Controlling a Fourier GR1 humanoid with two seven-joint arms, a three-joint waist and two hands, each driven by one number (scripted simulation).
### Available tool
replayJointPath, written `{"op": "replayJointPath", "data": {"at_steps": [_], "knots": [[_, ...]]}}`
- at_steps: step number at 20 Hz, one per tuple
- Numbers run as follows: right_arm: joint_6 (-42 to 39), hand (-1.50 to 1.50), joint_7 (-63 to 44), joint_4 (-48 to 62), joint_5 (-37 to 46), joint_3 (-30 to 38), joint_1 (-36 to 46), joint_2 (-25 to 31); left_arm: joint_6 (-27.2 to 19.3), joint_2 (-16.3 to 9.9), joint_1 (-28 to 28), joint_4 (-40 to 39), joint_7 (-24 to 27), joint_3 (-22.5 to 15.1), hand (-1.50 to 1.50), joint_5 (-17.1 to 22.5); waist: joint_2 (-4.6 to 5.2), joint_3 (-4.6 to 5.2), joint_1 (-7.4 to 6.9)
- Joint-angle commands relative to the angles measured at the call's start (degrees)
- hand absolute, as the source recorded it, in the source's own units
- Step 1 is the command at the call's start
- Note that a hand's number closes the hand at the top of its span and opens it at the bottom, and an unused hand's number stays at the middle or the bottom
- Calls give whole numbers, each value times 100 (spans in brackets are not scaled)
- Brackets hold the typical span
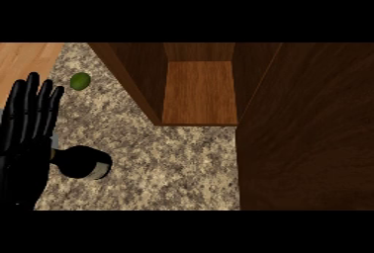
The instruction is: Pick up the wine, place it into the cabinet and close the cabinet
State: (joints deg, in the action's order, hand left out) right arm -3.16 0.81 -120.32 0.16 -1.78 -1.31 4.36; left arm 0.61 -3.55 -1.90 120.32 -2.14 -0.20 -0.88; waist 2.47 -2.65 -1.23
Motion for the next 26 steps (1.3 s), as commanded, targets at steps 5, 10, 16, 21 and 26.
{"op": "replayJointPath", "data": {"at_steps": [5, 10, 16, 21, 26], "knots": [[-81, -150, 510, -194, -156, 369, -545, 56, 480, -914, -274, -440, 368, 1477, -150, 739, -249, 267, 143], [-999, -150, -574, -736, -1199, -180, -1135, 384, 234, -175, -244, -604, -867, 1402, -150, 2113, -275, 267, 170], [-1131, -150, -1121, -1245, -1841, 321, -1079, 572, -52, -439, -774, -720, -1254, 1642, -150, 2348, -254, 264, 147], [-876, -150, -1632, -1804, -1507, -2, -1228, 295, -140, -357, -702, -692, -1300, 1382, -150, 2230, -254, 265, 145], [-1133, -150, -1721, -1488, -1991, 525, -878, 441, -502, -106, -453, -256, -1406, 1013, -150, 1866, -253, 264, 132]]}}
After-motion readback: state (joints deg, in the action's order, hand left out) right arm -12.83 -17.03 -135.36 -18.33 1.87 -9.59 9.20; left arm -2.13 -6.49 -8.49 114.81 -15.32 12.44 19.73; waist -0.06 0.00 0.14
